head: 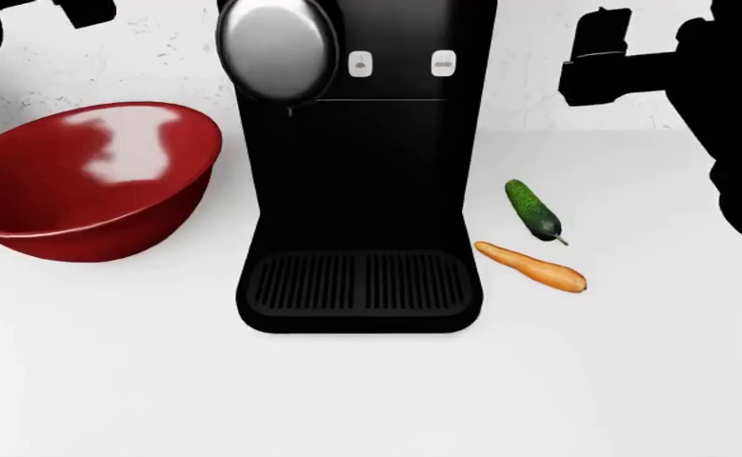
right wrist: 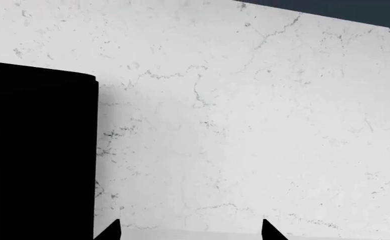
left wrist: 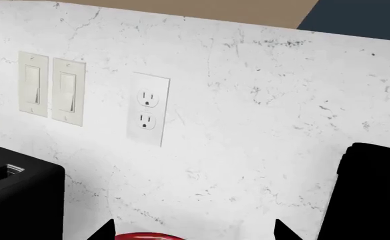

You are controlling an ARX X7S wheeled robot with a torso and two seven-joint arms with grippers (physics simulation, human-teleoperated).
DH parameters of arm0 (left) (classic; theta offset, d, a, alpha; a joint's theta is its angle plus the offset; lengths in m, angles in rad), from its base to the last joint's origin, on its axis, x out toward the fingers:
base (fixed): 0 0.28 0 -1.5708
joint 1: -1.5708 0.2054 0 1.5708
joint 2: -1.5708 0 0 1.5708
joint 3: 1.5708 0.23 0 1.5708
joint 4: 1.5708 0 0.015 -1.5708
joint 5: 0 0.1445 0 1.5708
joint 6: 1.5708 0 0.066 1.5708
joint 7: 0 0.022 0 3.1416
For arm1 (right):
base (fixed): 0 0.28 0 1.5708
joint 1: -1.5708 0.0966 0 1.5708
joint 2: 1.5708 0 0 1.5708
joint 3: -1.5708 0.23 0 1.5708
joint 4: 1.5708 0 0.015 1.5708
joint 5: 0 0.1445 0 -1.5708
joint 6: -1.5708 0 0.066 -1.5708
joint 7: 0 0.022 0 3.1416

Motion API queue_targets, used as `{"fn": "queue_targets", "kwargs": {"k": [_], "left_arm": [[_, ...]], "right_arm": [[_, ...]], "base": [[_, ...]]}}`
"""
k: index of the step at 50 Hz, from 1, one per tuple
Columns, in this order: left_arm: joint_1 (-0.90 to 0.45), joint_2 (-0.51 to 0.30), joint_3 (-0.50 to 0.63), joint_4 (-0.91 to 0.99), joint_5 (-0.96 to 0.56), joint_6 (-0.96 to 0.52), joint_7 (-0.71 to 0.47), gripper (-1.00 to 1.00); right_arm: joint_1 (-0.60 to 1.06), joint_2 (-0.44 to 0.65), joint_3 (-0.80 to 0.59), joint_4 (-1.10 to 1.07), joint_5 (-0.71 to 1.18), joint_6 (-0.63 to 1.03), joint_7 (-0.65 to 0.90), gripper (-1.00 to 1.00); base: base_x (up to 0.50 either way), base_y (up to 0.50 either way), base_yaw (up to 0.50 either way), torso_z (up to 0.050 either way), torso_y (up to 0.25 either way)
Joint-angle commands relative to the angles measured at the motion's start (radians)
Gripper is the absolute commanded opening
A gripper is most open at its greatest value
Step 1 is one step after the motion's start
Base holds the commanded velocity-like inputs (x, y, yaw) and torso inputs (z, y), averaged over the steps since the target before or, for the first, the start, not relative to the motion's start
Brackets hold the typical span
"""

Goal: Place the two vegetables and bowl onto the tray for setting up a vegetable dip station.

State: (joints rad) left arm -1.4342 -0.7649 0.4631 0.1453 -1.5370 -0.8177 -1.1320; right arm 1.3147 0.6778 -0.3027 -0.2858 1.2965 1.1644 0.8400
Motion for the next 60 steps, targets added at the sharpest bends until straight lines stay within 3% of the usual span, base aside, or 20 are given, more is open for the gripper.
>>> {"fn": "queue_targets", "kwargs": {"k": [1, 16, 23, 30, 31, 32, 33, 35, 38, 40, 43, 48, 60], "left_arm": [[0.041, -0.006, 0.003, -0.026, 0.011, 0.015, 0.002, 1.0], [0.061, -0.057, -0.019, -0.038, 0.012, 0.022, -0.032, 1.0], [0.061, -0.042, -0.035, -0.061, -0.029, 0.027, -0.129, 1.0], [0.063, -0.006, -0.081, -0.078, -0.124, 0.069, -0.358, 1.0], [0.03, -0.002, -0.052, -0.101, -0.149, 0.031, -0.434, 1.0], [0.007, -0.018, -0.005, -0.11, -0.154, 0.042, -0.438, 1.0], [-0.137, -0.114, 0.145, -0.16, -0.239, 0.171, -0.439, 1.0], [-0.423, -0.206, 0.445, -0.102, -0.454, 0.471, -0.439, 1.0], [-0.631, -0.198, 0.895, -0.067, -0.592, 0.628, -0.438, 1.0], [-0.692, -0.193, 1.195, -0.043, -0.622, 0.69, -0.438, 1.0], [-0.801, -0.172, 1.438, -0.025, -0.694, 0.765, -0.438, 1.0], [-0.889, -0.145, 1.583, 0.005, -0.796, 0.845, -0.437, 1.0], [-0.91, -0.109, 1.662, 0.014, -0.943, 0.867, -0.432, 1.0]], "right_arm": [[-0.009, 0.016, 0.006, -0.001, 0.005, -0.001, 0.011, 1.0], [-0.002, 0.012, -0.006, 0.001, 0.006, 0.001, 0.012, 1.0], [-0.008, 0.013, -0.012, 0.002, -0.002, -0.006, 0.007, 1.0], [-0.009, 0.018, -0.011, 0.003, -0.001, -0.009, 0.007, 1.0], [-0.011, 0.019, -0.012, 0.002, -0.005, -0.011, 0.005, 1.0], [-0.013, 0.019, -0.012, 0.001, -0.005, -0.013, 0.004, 1.0], [-0.01, 0.019, -0.012, 0.001, -0.002, -0.01, 0.007, 1.0], [-0.01, 0.019, -0.012, 0.002, -0.001, -0.01, 0.008, 1.0], [-0.006, 0.018, -0.013, 0.003, 0.0, -0.009, 0.01, 1.0], [-0.008, 0.019, -0.015, 0.003, -0.003, -0.011, 0.007, 1.0], [-0.005, 0.02, -0.016, 0.006, -0.003, -0.011, 0.007, 1.0], [-0.003, 0.022, -0.015, 0.005, 0.002, -0.009, 0.011, 1.0], [-0.003, 0.024, -0.02, 0.004, 0.001, -0.013, 0.009, 1.0]], "base": [[0.5, 0.0, 0.0, 0.0, 0.0], [0.11, 0.0, 0.0, 0.0, 0.001], [0.0, 0.0, 0.0, 0.0, 0.0], [0.0, 0.0, 0.0, 0.0, 0.0], [0.0, 0.0, 0.0, 0.0, 0.0], [0.0, 0.0, 0.0, 0.0, 0.0], [0.0, 0.0, 0.0, 0.0, 0.0], [0.0, 0.0, 0.0, 0.0, 0.0], [0.0, 0.0, 0.0, 0.0, 0.0], [0.0, 0.0, 0.0, 0.0, 0.0], [0.0, 0.0, 0.0, 0.0, 0.0], [0.0, 0.0, 0.0, 0.0, 0.0], [0.0, 0.0, 0.0, 0.0, 0.0]]}}
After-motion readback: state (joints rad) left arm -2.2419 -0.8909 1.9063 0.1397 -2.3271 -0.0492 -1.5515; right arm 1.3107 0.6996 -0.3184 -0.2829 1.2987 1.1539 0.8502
